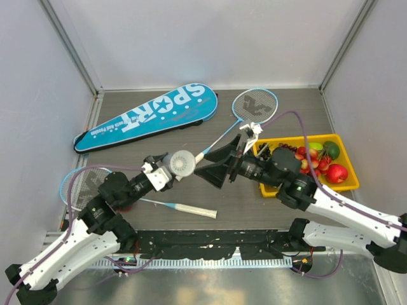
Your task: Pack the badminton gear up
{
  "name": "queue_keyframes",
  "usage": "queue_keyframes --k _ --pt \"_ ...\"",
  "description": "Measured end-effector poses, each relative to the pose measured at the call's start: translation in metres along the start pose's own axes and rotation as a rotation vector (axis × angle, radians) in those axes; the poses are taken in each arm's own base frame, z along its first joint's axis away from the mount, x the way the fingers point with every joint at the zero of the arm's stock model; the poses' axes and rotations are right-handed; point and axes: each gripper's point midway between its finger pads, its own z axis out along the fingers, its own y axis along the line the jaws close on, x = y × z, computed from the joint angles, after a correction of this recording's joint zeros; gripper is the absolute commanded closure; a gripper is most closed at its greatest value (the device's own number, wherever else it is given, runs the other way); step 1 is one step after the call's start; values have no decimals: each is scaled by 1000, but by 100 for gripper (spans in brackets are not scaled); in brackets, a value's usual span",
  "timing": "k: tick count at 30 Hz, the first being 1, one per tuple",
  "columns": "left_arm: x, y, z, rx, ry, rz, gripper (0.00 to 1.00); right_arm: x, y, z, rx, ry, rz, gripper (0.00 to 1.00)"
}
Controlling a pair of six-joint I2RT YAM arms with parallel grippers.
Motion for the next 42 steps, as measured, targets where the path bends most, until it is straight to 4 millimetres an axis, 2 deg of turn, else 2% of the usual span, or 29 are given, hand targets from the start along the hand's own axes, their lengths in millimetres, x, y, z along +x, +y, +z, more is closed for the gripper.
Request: queue_keyframes --k 6,10,13,21,23,25,30,32,34,39,42 --pt "-24 42 -12 -144 65 -6 100 -25 6 -41 61 -53 -113 4" --pt "-28 68 -8 -217 175 0 100 -24 -4 -62 125 -65 -154 4" --pt "-10 75 2 -224 297 20 100 -17 -19 -75 198 -51 -167 5" --pt "72 80 29 -139 711 57 100 -8 -44 -107 332 -32 -203 4" --pt "80 79 34 -103 780 37 100 -3 -50 -116 362 -24 -206 4" --pt "72 77 45 -72 791 -17 100 -1 -55 -126 389 -30 -206 4" --pt "26 76 84 -53 692 -208 100 3 -63 -143 433 -33 -202 5" --pt "11 69 104 -12 672 -298 100 5 -64 -148 446 -31 -202 5" --pt "6 58 121 26 695 -357 100 5 -65 -154 455 -35 -203 5" --pt "8 10 164 151 803 -418 100 7 -69 -164 482 -32 -205 4" --pt "13 -21 191 206 845 -483 93 10 -72 -169 501 -21 -205 5"
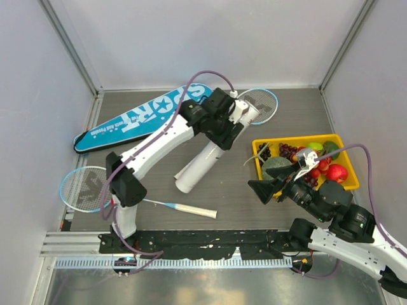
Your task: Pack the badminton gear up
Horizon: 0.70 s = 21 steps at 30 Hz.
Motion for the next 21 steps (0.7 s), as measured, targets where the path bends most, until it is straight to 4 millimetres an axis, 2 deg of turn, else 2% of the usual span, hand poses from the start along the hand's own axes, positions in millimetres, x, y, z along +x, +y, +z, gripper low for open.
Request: queue_keyframes --k 3,5,7,11,15,19,21 --pt "7 -16 24 36 52 -50 93 0 -3 -4 8 -3 2 4" --pt "13 -20 34 42 79 -87 89 0 -5 -7 15 -6 6 5" --pt "15 -20 40 40 91 -119 84 -1 -7 -10 20 -10 10 4" --pt "13 -20 53 37 83 -164 80 -2 -8 -12 28 -18 17 4" --pt "11 -20 74 37 74 -185 76 -2 -8 -12 30 -17 19 4" --pt "19 -19 96 33 103 -195 71 -2 -9 -11 35 -17 20 5" --pt "26 -19 107 30 129 -201 63 -3 -10 -11 39 -20 21 5"
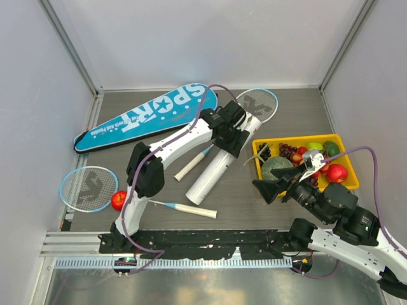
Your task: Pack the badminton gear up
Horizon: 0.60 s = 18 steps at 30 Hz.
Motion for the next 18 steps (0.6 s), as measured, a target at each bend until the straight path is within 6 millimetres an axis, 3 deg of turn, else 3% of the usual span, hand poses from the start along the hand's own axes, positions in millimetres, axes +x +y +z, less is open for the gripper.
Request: queue_keyframes --k 5,7,11,12,13,18 --pt "11 3 17 -6 44 -10 52 -1 -2 0 14 -6 0 5" --pt "13 3 19 -5 47 -10 34 -1 -3 1 19 -7 0 5" --pt "9 3 20 -2 31 -7 27 0 -4 3 29 -1 -3 4" --pt "8 2 20 -1 27 -5 17 0 -4 4 31 2 -4 5" --pt "6 2 20 0 18 -3 1 1 -5 4 33 3 -4 5" --pt "-5 -1 7 15 -36 20 0 1 -5 6 37 6 -2 5"
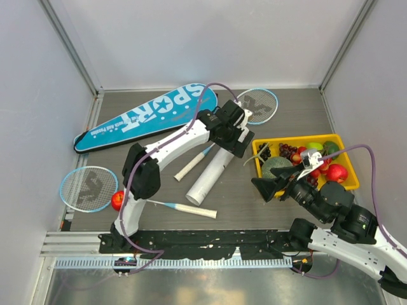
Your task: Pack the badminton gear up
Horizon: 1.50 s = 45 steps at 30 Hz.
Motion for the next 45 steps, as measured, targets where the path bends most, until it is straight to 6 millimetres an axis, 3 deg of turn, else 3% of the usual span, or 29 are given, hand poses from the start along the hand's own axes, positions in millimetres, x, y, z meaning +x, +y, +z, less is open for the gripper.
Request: queue_keyframes --k 5,10,16,22,26,33,39,45 --pt "-9 0 -35 -6 -70 55 0 0 1 1 0 2 10 5" --pt "-20 23 -79 -109 -157 165 0 1 2 3 0 5 16 5" --pt "-16 93 -110 -256 -161 213 6 1 2 3 -1 6 17 4" --pt "25 178 -111 -392 -34 257 14 4 3 5 -5 10 23 4" --pt "50 218 -106 -450 52 343 19 12 4 11 -5 36 23 4" --pt "63 273 -98 -476 171 419 37 18 3 15 4 59 18 4" --pt "88 316 -77 -478 307 477 41 26 1 23 24 95 -10 4" --pt "99 346 -72 -502 349 510 43 29 -3 30 52 109 -43 4"
